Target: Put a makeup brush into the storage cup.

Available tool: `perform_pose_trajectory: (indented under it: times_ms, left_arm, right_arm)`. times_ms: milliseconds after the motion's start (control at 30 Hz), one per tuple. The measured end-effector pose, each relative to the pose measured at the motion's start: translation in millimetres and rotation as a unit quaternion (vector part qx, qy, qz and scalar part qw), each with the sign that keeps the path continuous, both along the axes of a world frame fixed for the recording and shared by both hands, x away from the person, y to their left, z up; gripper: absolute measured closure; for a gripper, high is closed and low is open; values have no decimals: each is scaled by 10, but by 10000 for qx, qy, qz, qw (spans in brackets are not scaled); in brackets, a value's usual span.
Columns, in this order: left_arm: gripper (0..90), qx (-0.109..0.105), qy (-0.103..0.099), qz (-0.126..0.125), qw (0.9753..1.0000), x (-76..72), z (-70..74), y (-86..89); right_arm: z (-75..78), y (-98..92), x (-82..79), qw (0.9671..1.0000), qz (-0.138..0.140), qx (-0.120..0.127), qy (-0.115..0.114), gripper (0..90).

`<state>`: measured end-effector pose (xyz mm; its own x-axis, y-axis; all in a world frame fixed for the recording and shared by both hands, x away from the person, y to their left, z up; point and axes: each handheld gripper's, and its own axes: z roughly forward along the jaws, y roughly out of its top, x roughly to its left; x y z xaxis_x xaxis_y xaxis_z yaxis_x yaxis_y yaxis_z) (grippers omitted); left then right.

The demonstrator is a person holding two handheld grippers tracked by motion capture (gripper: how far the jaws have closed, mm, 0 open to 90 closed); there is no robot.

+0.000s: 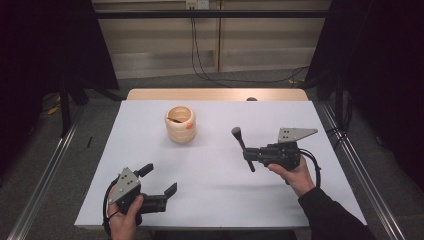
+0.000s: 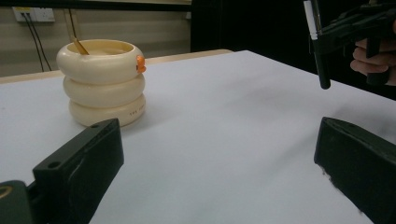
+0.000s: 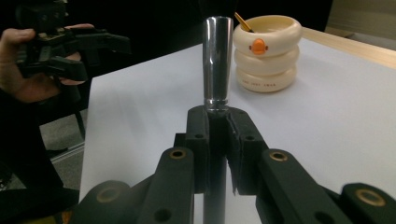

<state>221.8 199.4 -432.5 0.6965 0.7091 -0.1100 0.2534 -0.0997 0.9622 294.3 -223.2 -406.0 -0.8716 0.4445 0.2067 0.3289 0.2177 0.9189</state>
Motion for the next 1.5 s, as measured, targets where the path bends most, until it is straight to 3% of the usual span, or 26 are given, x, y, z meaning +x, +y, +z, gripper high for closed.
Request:
perform_pose_trajectory:
  times_ms: [133, 333, 433, 700, 767, 933, 1067, 1167, 1300, 1333, 1500]
  left_arm:
    - [29, 23, 4, 16, 10000, 1, 8, -10]
    - [30, -103, 5, -75, 9999, 18, 42, -49]
    - [21, -175, -15, -313, 9994, 20, 89, -99]
    - [17, -87, -85, -423, 9990, 50, 161, -246]
    - [22, -5, -143, -645, 9978, 63, 187, -302]
    - [22, -76, -176, -791, 9967, 105, 258, -468]
    - [26, -43, -209, -783, 9967, 134, 296, -534]
    - [26, -128, -238, -762, 9967, 155, 329, -592]
    - [27, -174, -276, -914, 9953, 188, 367, -675]
    - [28, -284, -219, -930, 9950, 198, 374, -712]
    - [53, -240, -226, -937, 9951, 229, 396, -786]
  right_arm:
    - [12, -9, -23, 9996, -55, 266, 91, 805]
    - [49, -5, -50, 9995, -6, 305, 19, 805]
    - [53, 6, -56, 9996, 11, 292, -8, 805]
    - [35, 65, -66, 9996, 131, 257, -11, 805]
    - [25, 81, -62, 9994, 179, 301, -4, 805]
    - [17, 128, -64, 9993, 256, 281, -5, 805]
    - [13, 138, -64, 9991, 292, 294, -1, 805]
    - [8, 157, -69, 9992, 302, 272, 3, 805]
    - [5, 200, -73, 9990, 374, 265, -10, 805]
    - [3, 209, -75, 9989, 392, 266, -18, 805]
    - [-5, 255, -84, 9985, 484, 267, -22, 804]
